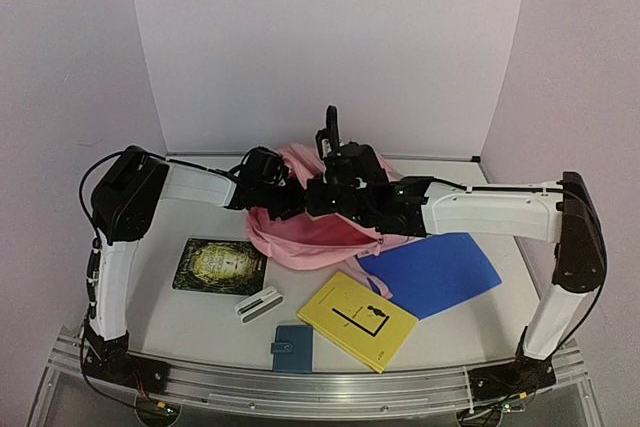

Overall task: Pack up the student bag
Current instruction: Place the book in the student bag.

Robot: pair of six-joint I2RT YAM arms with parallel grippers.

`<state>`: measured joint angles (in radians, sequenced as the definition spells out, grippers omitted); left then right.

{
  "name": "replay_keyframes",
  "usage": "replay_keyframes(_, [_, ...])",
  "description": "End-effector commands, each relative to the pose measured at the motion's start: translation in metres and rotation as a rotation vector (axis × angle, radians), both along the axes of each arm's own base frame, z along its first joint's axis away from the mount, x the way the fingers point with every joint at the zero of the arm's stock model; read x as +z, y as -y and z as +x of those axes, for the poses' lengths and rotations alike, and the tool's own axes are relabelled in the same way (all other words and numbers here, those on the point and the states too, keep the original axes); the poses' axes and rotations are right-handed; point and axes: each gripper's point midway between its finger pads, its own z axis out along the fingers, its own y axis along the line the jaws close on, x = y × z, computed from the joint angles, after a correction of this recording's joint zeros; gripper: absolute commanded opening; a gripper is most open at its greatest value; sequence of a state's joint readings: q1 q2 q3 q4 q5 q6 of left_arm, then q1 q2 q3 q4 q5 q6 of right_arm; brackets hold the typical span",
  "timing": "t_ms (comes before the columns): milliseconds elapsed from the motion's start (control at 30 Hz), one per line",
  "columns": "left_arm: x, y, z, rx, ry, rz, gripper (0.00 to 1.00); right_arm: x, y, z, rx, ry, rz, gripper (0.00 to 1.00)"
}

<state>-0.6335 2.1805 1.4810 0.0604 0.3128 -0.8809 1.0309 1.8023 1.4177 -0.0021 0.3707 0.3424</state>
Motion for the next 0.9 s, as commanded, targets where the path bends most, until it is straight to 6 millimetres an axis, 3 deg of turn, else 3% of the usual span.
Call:
replay_keyframes(0, [0.019, 0.037, 0.016, -0.095, 0.099, -0.057, 0.33, 0.057, 0.004, -0.004, -0.019, 0.077, 0.139, 0.0])
replay_keyframes(167, [0.034, 0.059, 0.018, -0.163, 0.199, -0.101, 0.33, 0.055, 0.002, -0.004, -0.017, 0.069, 0.148, 0.0])
replay_keyframes(300, [0.044, 0.052, 0.017, -0.157, 0.253, -0.071, 0.34, 0.053, 0.005, -0.001, -0.044, 0.067, 0.15, 0.0])
replay_keyframes(433, [0.062, 0.017, 0.006, -0.085, 0.316, 0.025, 0.38, 0.05, 0.011, 0.003, -0.093, 0.07, 0.148, 0.0])
replay_keyframes(667, [0.108, -0.065, -0.049, -0.004, 0.409, 0.19, 0.49, 0.028, 0.005, 0.018, -0.117, 0.049, 0.12, 0.0])
replay_keyframes(867, [0.11, -0.114, -0.085, 0.029, 0.336, 0.276, 0.5, -0.005, -0.022, 0.039, -0.083, 0.012, 0.064, 0.0])
